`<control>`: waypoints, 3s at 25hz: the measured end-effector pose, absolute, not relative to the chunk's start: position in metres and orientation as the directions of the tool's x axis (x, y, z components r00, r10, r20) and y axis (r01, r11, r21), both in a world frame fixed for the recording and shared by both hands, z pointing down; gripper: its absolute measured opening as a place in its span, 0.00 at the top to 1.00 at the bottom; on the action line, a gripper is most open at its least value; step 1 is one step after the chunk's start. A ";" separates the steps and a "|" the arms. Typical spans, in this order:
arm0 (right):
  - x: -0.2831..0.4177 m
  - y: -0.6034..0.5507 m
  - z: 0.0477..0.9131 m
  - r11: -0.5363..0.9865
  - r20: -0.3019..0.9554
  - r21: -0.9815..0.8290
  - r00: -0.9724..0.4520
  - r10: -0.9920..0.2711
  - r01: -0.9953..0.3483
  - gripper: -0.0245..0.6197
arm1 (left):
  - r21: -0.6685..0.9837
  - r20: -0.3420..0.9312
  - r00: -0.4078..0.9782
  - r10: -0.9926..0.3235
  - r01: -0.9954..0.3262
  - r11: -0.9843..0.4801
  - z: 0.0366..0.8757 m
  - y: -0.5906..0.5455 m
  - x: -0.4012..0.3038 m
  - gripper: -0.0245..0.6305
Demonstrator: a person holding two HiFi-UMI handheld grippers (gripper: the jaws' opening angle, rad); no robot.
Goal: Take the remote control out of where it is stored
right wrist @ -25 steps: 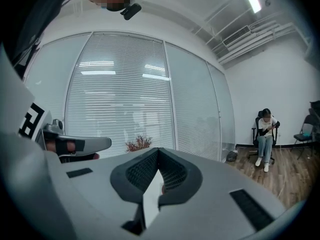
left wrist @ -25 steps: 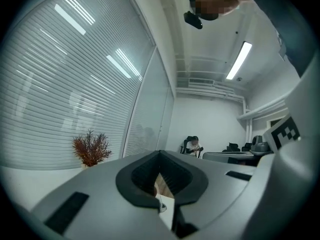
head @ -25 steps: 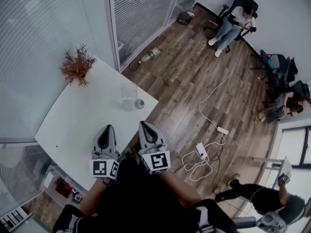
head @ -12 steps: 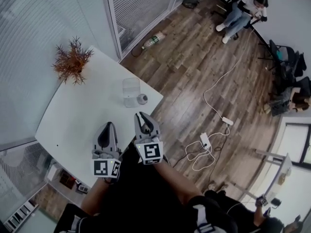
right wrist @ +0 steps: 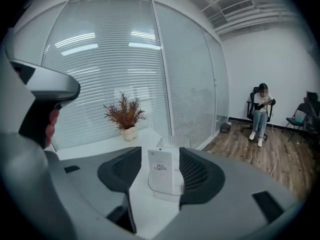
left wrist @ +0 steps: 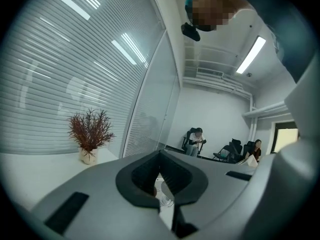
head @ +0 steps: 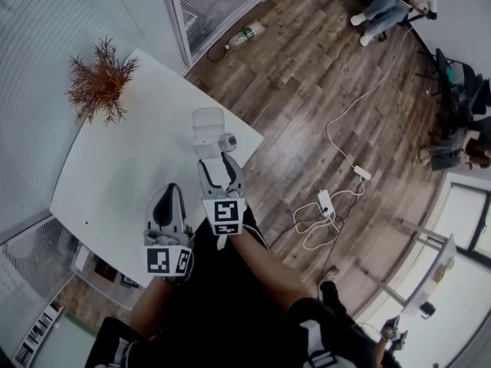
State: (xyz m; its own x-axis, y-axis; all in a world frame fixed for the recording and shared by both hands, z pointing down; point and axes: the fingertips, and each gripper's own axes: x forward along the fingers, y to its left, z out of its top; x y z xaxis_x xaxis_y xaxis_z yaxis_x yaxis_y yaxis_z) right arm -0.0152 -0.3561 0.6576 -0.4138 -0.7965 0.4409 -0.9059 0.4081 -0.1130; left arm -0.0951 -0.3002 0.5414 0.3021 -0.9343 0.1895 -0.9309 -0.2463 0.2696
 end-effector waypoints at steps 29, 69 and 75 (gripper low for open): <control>-0.037 -0.402 0.709 0.306 0.524 -0.097 -0.310 -0.793 -0.947 0.55 | 0.309 0.262 0.261 -0.929 -0.935 -0.175 0.584 -0.310 -0.122 0.96; -0.014 -0.308 0.561 0.338 0.329 -0.043 -0.333 -0.884 -0.940 0.57 | 0.241 0.120 0.360 -0.925 -0.915 -0.325 0.519 -0.237 -0.122 0.96; -0.007 -0.283 0.532 0.351 0.299 -0.049 -0.349 -0.888 -0.935 0.57 | 0.237 0.098 0.399 -0.912 -0.899 -0.368 0.507 -0.219 -0.107 0.96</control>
